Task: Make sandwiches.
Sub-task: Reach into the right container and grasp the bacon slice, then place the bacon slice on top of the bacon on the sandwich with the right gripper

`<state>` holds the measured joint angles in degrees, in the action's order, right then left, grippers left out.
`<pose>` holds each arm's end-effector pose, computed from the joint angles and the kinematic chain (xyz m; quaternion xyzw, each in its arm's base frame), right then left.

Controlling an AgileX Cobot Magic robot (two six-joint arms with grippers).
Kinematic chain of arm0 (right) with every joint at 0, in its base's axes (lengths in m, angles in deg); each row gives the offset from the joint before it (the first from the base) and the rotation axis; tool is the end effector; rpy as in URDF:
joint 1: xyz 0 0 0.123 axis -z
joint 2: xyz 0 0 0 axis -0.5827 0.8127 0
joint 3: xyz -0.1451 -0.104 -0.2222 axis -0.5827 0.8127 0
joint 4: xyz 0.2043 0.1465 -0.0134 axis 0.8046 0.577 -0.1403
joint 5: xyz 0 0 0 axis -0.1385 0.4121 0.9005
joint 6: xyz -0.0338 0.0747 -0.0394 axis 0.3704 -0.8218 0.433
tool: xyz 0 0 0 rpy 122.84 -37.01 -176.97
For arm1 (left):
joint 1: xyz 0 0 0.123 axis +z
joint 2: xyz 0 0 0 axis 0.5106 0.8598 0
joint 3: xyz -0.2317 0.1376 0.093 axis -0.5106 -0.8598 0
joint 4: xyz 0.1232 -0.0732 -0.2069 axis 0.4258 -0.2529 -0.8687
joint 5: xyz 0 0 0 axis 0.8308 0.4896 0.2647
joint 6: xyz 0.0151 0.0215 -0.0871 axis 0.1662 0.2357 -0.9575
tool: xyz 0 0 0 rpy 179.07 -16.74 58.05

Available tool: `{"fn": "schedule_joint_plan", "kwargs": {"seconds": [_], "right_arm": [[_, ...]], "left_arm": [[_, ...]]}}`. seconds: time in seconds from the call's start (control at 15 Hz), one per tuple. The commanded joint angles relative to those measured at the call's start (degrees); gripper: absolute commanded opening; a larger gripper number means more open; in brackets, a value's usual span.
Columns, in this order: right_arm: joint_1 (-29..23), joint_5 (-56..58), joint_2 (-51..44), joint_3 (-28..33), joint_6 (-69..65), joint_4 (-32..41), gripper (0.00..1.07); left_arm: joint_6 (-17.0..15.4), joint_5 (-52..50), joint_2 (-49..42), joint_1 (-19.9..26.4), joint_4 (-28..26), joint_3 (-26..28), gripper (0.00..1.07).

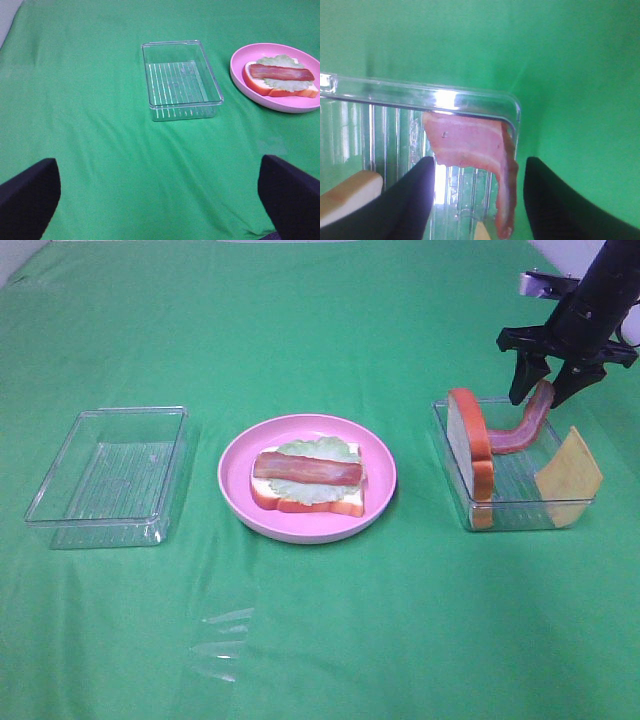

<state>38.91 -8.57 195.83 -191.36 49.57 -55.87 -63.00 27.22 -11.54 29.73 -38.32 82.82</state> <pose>0.4975 -0.0144 0.1666 -0.0346 0.9926 0.0692 0.0933 -0.0057 -0.0082 0.2797 0.0128 0.8455 -0.0545 0.5311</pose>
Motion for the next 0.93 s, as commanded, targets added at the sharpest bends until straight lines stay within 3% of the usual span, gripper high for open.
{"fn": "schedule_joint_plan", "kwargs": {"seconds": [0.07,0.2,0.27,0.53,0.93], "right_arm": [[0.4,0.11,0.11,-0.29,0.86,0.17,0.53],[0.4,0.4,0.11,-0.29,0.86,-0.8,0.39],[0.4,0.4,0.06,-0.29,0.74,-1.66,0.26],[0.4,0.97,-0.11,-0.29,0.74,-1.83,0.01],[0.4,2.12,-2.12,-0.34,0.46,-0.97,0.0]], "left_arm": [[-0.11,-0.52,-1.09,-0.11,-0.17,-0.11,1.0],[-0.11,-0.52,-1.09,-0.11,-0.17,-0.11,1.0],[-0.11,-0.52,-1.09,-0.11,-0.17,-0.11,1.0],[-0.11,-0.52,-1.09,-0.11,-0.17,-0.11,1.0],[-0.11,-0.52,-1.09,-0.11,-0.17,-0.11,1.0]]}}
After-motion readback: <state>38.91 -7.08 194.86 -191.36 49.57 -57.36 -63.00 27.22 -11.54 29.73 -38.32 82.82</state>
